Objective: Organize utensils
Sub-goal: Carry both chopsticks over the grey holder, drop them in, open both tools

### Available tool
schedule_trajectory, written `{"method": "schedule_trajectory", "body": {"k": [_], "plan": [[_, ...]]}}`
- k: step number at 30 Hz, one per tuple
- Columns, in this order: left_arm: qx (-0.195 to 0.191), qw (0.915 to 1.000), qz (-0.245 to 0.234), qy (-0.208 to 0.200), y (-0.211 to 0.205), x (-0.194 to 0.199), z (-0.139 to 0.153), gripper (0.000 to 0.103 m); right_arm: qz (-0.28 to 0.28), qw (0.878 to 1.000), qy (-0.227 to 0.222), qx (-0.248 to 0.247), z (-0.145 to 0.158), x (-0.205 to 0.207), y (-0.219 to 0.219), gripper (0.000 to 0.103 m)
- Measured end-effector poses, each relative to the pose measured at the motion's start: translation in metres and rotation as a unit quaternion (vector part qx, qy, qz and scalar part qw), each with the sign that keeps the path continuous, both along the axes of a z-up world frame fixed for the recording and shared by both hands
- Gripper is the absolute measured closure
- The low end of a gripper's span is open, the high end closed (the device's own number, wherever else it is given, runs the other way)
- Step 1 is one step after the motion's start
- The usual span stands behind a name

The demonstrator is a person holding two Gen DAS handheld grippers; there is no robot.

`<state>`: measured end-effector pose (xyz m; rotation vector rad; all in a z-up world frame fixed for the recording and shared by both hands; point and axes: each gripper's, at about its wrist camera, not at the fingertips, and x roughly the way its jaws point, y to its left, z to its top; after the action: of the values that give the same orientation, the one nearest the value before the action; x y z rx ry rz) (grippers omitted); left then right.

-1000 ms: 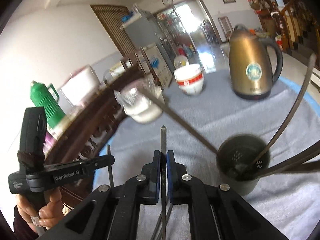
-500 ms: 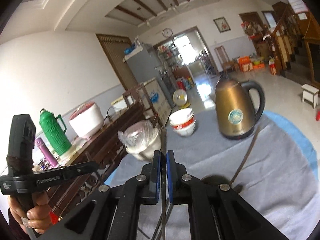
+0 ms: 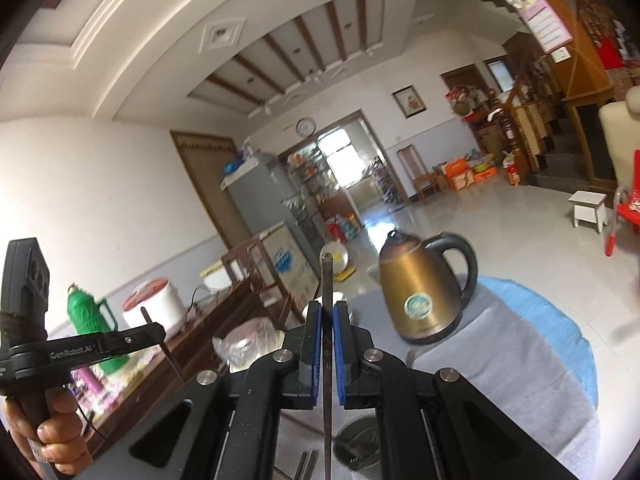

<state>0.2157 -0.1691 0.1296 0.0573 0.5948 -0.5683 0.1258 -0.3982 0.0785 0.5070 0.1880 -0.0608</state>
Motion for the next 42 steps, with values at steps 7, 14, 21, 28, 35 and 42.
{"method": "schedule_trajectory", "body": {"k": [7,14,21,28,35,42], "plan": [[-0.018,0.9996,0.0,-0.023,-0.024,-0.006,0.011,0.098,-0.051,0.998,-0.038,0.016,0.006,-0.014,-0.019,0.097],[-0.032,0.9986,0.01,-0.041,-0.042,-0.008,0.005,0.098,-0.08,0.996,-0.044,0.019,0.002,-0.012,-0.025,0.097],[-0.046,0.9966,0.026,-0.064,-0.05,-0.014,-0.008,0.098,-0.094,0.995,-0.038,0.013,-0.007,-0.013,-0.025,0.097],[-0.042,0.9939,0.041,-0.093,-0.057,-0.023,-0.025,0.098,-0.104,0.994,-0.041,0.005,-0.015,-0.011,-0.018,0.097],[-0.023,0.9954,0.049,-0.078,-0.065,-0.019,-0.052,0.097,-0.097,0.995,-0.032,-0.01,-0.03,-0.005,-0.012,0.097],[-0.014,0.9979,0.039,-0.049,-0.064,-0.015,-0.07,0.097,-0.067,0.998,-0.015,0.0,-0.037,-0.001,-0.015,0.096]]}}
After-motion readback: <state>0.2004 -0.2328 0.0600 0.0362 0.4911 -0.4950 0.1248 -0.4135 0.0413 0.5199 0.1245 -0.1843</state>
